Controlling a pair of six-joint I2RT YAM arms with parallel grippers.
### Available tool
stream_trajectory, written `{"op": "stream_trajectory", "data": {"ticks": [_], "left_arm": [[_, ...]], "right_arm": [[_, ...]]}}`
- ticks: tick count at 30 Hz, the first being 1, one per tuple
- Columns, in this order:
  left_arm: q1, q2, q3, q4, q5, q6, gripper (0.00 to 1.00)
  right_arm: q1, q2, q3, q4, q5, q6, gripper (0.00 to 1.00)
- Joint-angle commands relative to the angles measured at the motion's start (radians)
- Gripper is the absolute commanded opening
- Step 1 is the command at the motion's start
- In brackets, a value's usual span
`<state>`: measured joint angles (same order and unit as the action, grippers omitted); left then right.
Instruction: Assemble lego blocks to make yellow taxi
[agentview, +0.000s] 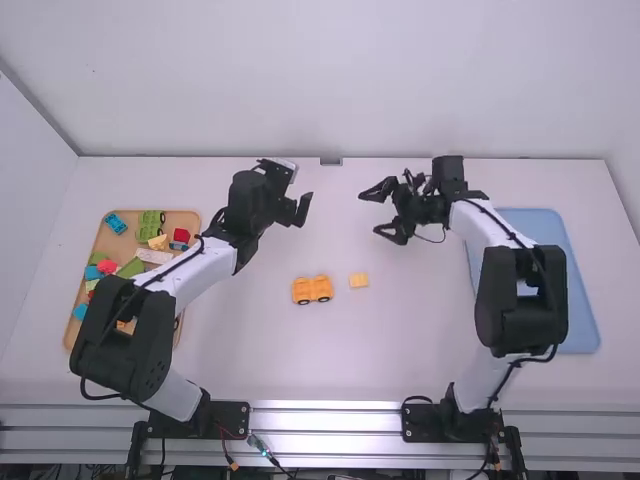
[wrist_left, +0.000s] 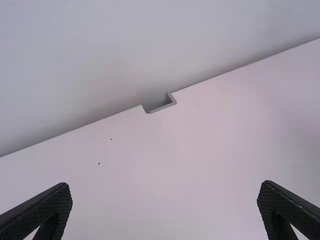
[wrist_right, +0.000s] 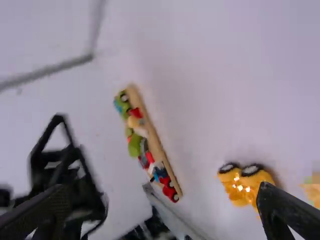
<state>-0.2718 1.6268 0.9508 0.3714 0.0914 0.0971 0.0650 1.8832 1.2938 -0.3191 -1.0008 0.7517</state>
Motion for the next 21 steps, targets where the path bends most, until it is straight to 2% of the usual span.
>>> {"op": "stream_trajectory", "data": {"ticks": [1,6,8,9,12,13,16,21], "left_arm": [[-0.002,-0.007,0.009,0.000,-0.006,0.003,0.99],[-0.002,-0.014,0.009,-0.047,0.007,0.012,0.99],[0.000,-0.024,0.009,-0.094,0.083,0.112,0.99],[0.001,-0.025,0.009,-0.099,0.094,0.123,0.99],[0.023,-0.031,0.009,-0.184,0.384,0.315,0.99],[0.024,-0.030,0.009,-0.188,0.397,0.323,0.99],[0.049,-0.029,0.009,-0.322,0.645,0.565,0.99],[0.055,-0.017,0.009,-0.523,0.813,0.885,0.99]], "right_arm": [[-0.010,-0.042,0.086,-0.015,-0.153,-0.429,0.99],[-0.010,-0.045,0.188,-0.172,-0.003,-0.885,0.99],[0.006,-0.047,0.217,-0.236,0.037,-1.094,0.99],[0.007,-0.047,0.219,-0.241,0.038,-1.114,0.99],[0.027,-0.049,0.243,-0.351,0.077,-1.501,0.99],[0.029,-0.049,0.243,-0.360,0.085,-1.532,0.99],[0.045,-0.048,0.243,-0.404,0.169,-1.706,0.99],[0.065,-0.048,0.243,-0.383,0.254,-1.785,0.99]]}}
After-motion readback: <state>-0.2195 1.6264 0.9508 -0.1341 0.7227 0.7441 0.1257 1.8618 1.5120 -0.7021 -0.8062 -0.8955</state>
